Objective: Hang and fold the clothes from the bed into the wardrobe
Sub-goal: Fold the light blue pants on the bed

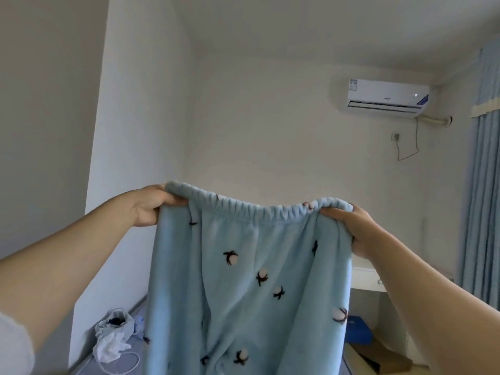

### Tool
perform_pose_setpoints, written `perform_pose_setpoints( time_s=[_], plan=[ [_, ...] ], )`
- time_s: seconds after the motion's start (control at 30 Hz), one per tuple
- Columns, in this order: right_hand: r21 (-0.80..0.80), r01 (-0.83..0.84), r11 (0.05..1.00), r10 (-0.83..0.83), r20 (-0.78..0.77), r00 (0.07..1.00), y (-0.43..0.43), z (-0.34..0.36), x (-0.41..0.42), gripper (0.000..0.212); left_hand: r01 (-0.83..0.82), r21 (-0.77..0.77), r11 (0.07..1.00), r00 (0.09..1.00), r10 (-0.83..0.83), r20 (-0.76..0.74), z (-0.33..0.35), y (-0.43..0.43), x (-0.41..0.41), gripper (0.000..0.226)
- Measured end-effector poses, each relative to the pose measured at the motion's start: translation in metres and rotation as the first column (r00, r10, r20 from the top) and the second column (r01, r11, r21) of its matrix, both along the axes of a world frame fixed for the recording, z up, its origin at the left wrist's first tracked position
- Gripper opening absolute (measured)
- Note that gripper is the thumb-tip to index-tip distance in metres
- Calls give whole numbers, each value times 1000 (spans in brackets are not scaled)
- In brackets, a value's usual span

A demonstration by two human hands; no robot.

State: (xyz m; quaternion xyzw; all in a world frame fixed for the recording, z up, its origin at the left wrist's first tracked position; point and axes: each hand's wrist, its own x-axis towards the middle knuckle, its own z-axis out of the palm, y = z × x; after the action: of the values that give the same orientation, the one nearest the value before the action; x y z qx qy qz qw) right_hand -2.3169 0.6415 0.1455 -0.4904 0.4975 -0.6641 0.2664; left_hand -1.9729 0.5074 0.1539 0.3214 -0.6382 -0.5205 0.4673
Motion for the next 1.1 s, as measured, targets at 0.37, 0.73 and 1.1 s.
perform_pose_setpoints(
  time_s=[0.37, 0.73, 1.1],
  plan=[
    [327, -322, 888, 252, 240, 938, 7, -77, -34, 45, 8, 268, 964, 988, -49, 148, -68, -7, 1, 19],
    [370, -293, 881, 219, 230, 948, -6, -101, -48, 24, 5, 326, 945, 999, 10, -43, -94, -25, -20, 30],
    [574, -117, 810, -97, 328, 940, -20, -124, -29, 37, -34, 558, 829, 996, -20, 91, -140, -18, -59, 38]
  ],
)
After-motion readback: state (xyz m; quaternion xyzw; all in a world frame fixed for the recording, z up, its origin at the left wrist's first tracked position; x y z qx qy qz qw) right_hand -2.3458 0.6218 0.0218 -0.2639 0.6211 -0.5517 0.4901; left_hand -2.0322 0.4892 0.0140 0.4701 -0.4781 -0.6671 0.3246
